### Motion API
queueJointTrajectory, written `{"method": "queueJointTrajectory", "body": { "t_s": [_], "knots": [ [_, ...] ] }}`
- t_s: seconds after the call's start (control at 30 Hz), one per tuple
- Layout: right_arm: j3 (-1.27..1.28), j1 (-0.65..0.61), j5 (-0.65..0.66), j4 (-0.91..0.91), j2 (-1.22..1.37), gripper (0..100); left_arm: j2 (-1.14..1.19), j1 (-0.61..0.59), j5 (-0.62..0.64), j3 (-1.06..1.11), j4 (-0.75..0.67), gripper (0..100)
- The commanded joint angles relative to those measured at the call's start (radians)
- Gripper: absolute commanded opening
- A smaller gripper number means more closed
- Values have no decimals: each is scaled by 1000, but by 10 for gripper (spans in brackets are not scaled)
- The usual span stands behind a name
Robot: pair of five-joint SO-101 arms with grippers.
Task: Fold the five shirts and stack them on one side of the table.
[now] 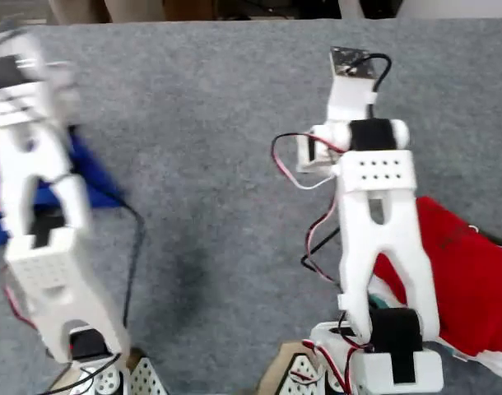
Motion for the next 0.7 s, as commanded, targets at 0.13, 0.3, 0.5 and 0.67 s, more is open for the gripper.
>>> {"method": "queueJointTrajectory", "body": {
  "t_s": [0.13, 0.3, 0.5, 0.67],
  "knots": [
    [-45, 85, 244, 0, 5, 55, -99, 318, 8, 41, 11, 18],
    [-54, 73, 221, 43, 5, 131, -102, 296, -44, 49, 14, 123],
    [-94, -81, 221, 61, 7, 303, -228, 55, 44, 112, 12, 264],
    [-189, -349, 224, 51, 28, 239, -369, -276, 46, 235, 12, 264]
  ]
}}
